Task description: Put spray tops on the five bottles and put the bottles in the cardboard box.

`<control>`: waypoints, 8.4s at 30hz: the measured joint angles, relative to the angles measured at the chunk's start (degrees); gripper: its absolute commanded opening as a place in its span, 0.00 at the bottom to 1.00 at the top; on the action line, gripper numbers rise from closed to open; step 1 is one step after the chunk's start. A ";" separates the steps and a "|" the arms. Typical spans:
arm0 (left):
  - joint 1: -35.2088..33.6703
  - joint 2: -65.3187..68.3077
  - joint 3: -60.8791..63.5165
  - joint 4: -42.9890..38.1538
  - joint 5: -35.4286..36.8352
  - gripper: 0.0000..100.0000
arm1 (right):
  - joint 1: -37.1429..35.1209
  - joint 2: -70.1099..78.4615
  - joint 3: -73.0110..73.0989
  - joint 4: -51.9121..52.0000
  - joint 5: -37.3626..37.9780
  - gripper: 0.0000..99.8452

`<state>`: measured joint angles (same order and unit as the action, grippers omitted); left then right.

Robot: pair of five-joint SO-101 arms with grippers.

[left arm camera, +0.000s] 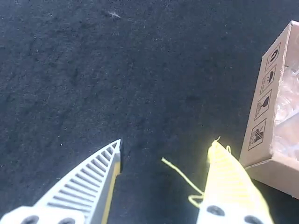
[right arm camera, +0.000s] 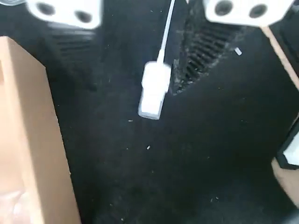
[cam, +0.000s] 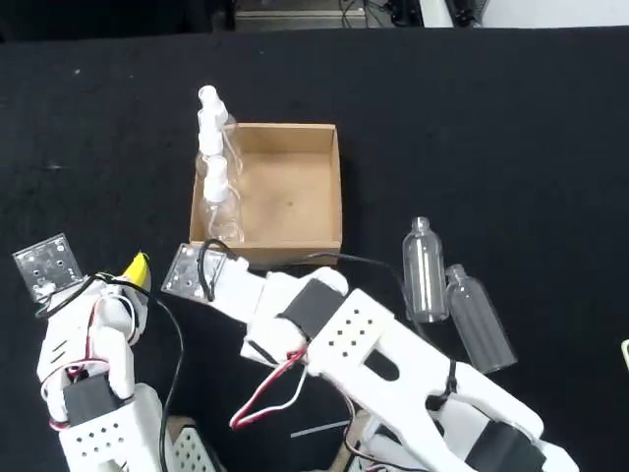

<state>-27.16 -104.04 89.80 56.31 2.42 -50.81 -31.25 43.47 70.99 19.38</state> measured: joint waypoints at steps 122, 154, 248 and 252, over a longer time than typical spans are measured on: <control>96.35 62.68 -13.27 -19.52 -10.02 0.26 | 114.73 10.99 -23.56 12.75 44.66 0.22; 100.22 62.77 -21.45 -4.04 -13.80 0.03 | 114.73 11.16 -23.56 12.57 44.66 0.22; 65.05 32.26 -25.93 20.22 -29.45 0.03 | 113.67 11.16 -23.56 12.57 44.66 0.22; 69.36 32.18 -25.67 18.46 -29.80 0.03 | 113.67 11.16 -23.56 12.57 44.66 0.22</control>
<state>42.20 -71.87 64.13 74.77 -27.38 62.86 -20.09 19.91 83.56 64.04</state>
